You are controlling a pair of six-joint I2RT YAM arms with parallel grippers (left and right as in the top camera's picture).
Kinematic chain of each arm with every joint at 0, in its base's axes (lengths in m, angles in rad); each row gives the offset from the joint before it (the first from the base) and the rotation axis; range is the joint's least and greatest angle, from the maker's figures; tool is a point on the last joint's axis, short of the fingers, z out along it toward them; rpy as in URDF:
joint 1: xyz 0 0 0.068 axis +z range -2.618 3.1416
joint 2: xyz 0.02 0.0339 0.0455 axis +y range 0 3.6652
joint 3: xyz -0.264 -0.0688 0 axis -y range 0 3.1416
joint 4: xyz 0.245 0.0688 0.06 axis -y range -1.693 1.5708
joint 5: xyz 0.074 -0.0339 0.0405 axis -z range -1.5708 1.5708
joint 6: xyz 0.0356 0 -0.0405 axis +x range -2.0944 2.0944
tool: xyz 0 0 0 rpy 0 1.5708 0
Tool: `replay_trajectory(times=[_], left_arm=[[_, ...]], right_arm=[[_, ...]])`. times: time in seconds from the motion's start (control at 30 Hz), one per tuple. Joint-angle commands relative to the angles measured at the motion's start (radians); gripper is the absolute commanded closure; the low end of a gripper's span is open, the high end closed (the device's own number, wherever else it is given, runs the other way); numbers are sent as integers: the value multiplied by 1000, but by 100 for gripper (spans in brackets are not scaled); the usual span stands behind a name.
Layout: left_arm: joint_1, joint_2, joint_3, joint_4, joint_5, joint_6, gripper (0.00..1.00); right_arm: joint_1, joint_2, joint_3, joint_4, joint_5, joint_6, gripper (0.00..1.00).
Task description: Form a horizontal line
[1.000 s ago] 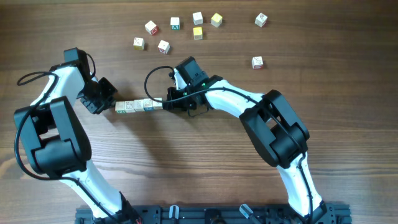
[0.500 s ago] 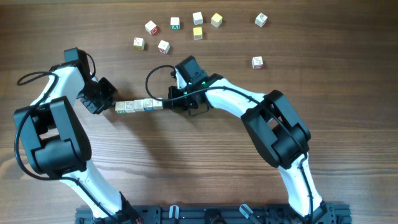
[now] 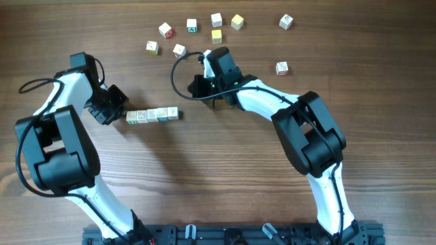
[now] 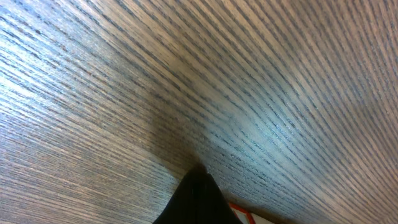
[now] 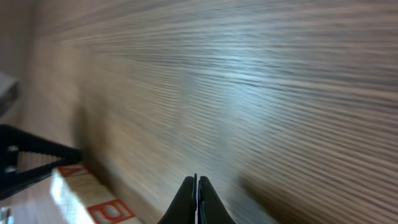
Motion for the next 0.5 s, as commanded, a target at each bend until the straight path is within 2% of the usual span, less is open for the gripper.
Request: replay_trajectory(times=[0.0, 0.2, 0.3, 0.47], left_arm=[[-6, 26, -28, -4, 16, 11, 96], [-6, 26, -28, -4, 16, 11, 96], [-6, 26, -28, -4, 16, 11, 96], [-6, 26, -28, -4, 16, 11, 96]], right_arm=[[6, 24, -6, 48, -87, -19, 96], [8, 24, 61, 44, -91, -17, 95], [29, 24, 195, -120, 16, -77, 95], [66, 24, 313, -283, 141, -105, 95]])
